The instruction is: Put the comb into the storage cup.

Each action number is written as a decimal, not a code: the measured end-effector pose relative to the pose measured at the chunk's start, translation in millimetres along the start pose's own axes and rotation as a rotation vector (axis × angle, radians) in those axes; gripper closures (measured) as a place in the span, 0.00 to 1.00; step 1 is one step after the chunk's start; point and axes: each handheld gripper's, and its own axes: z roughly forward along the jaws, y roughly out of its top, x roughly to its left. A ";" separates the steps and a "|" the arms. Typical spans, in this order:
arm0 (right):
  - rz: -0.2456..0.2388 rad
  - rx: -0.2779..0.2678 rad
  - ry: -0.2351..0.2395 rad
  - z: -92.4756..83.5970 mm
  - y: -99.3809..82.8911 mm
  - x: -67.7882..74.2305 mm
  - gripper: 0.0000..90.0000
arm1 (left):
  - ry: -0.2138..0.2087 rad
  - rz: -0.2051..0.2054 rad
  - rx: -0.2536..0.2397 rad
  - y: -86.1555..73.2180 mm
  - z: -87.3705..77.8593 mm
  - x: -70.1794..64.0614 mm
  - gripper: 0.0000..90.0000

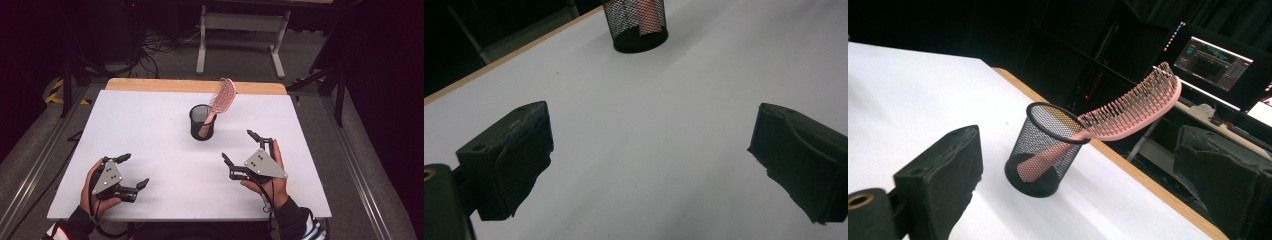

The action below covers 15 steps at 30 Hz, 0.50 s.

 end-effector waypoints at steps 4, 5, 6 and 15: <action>-0.014 0.001 -0.007 -1.9 -2.3 1.1 0.07 | 0.002 0.001 -0.003 0.3 -1.1 -0.1 0.05; -0.014 0.001 -0.007 -1.9 -2.3 1.1 0.07 | 0.002 0.000 -0.004 0.3 -1.1 0.0 0.05; -0.016 0.001 -0.009 -2.4 -2.7 1.1 0.07 | 0.002 -0.001 -0.003 0.2 -0.9 -0.2 0.05; -0.027 0.015 -0.021 -5.0 -10.9 3.9 0.08 | -0.001 0.006 0.001 0.6 -1.3 -1.2 0.05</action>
